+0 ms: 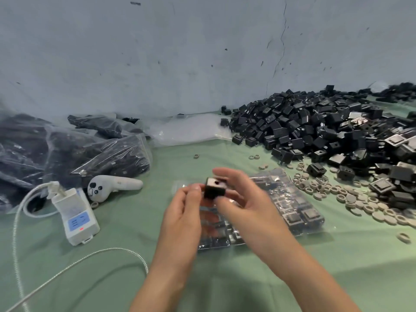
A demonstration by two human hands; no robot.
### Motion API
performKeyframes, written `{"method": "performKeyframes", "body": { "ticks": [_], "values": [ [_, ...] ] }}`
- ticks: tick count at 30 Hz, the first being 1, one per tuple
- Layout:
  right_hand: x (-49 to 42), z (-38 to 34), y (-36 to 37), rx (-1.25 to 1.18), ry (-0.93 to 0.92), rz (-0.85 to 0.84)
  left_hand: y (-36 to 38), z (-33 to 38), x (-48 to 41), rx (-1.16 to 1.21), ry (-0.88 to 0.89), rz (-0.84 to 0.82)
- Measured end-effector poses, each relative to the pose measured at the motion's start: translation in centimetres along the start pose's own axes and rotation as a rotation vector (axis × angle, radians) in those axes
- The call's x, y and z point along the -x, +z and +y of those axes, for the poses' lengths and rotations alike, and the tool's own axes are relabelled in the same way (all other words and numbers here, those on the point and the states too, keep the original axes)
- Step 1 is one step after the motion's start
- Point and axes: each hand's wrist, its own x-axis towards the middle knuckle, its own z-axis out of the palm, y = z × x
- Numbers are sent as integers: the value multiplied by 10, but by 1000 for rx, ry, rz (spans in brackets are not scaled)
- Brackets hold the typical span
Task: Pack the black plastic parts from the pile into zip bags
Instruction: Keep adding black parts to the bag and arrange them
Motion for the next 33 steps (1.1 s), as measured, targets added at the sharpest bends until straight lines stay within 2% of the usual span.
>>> {"method": "performKeyframes", "body": {
  "ticks": [4, 7, 9, 11, 15, 17, 21, 33],
  "values": [
    [6, 3, 10, 302, -167, -81, -12, -3, 9, 45, -33, -57],
    [8, 3, 12, 394, -241, -148, -22, -3, 10, 103, -54, -113],
    [8, 5, 11, 408, -218, -153, -28, -5, 7, 108, -60, -54],
    [5, 7, 2, 477, -190, -65, -37, -10, 1, 82, -48, 87],
    [-9, 14, -34, 785, -68, 231, -61, -17, -9, -140, 30, 352],
    [-15, 20, -53, 923, 14, 318, -69, -19, -13, -152, 22, 424],
    [-20, 34, -73, 1152, 164, 341, -74, -23, -20, -89, -22, 460],
    [-23, 50, -67, 1236, 134, 350, -72, -36, -43, -30, -109, 390]
  ]
}}
